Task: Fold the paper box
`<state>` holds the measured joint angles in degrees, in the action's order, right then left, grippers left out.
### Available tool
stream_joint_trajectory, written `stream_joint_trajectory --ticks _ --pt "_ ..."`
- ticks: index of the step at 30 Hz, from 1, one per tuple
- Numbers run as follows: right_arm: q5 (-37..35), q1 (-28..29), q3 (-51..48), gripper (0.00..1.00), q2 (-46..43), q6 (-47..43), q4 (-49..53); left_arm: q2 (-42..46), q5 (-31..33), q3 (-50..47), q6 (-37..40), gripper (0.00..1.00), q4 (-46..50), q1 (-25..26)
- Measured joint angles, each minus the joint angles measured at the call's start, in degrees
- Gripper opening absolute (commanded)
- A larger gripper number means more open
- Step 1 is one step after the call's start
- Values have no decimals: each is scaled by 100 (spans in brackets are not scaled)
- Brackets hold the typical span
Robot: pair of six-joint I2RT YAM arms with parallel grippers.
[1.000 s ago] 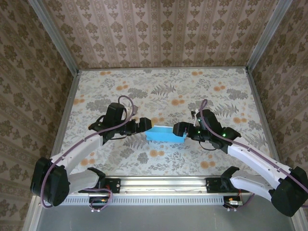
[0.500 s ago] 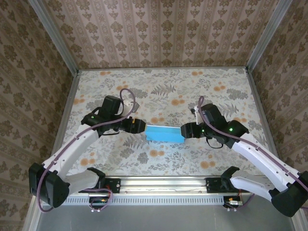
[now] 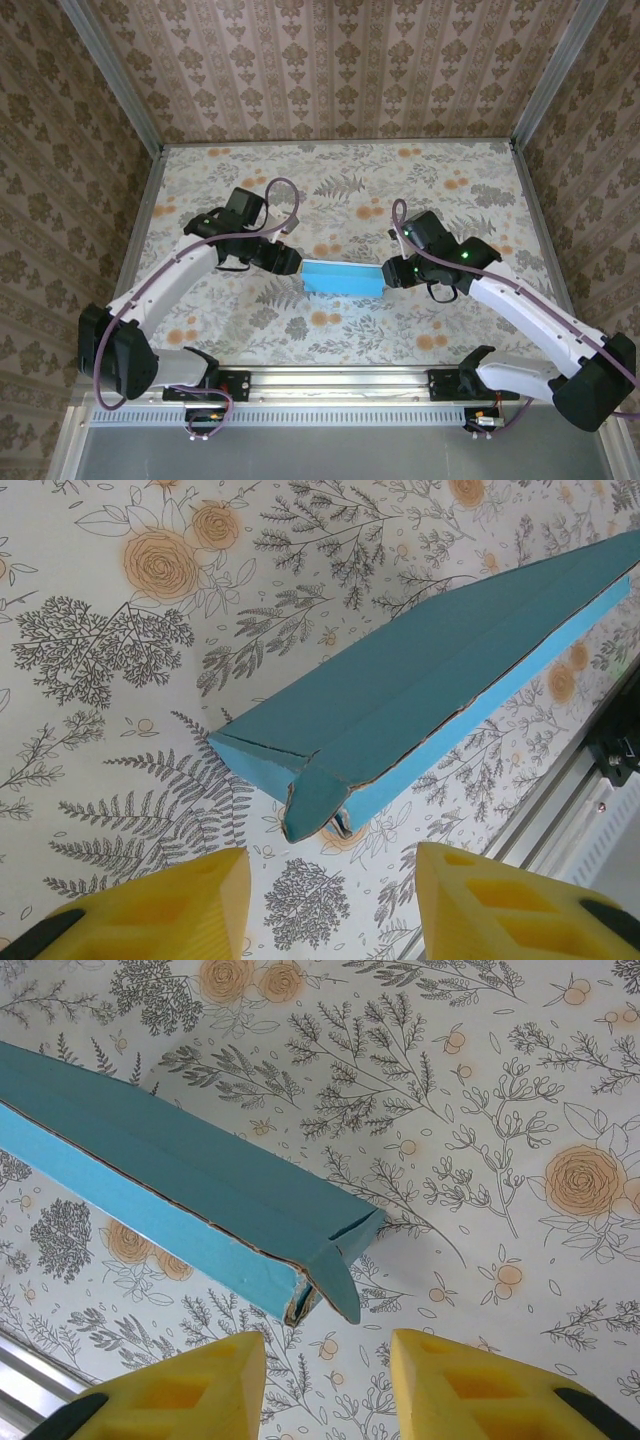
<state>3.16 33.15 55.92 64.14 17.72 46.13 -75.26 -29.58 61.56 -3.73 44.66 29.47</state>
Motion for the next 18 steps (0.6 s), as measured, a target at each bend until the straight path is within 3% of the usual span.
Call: stream_joint_trajectory --ticks 18 --pt "2 0 151 27 295 -129 -4 -269 114 127 85 33 -9 15"
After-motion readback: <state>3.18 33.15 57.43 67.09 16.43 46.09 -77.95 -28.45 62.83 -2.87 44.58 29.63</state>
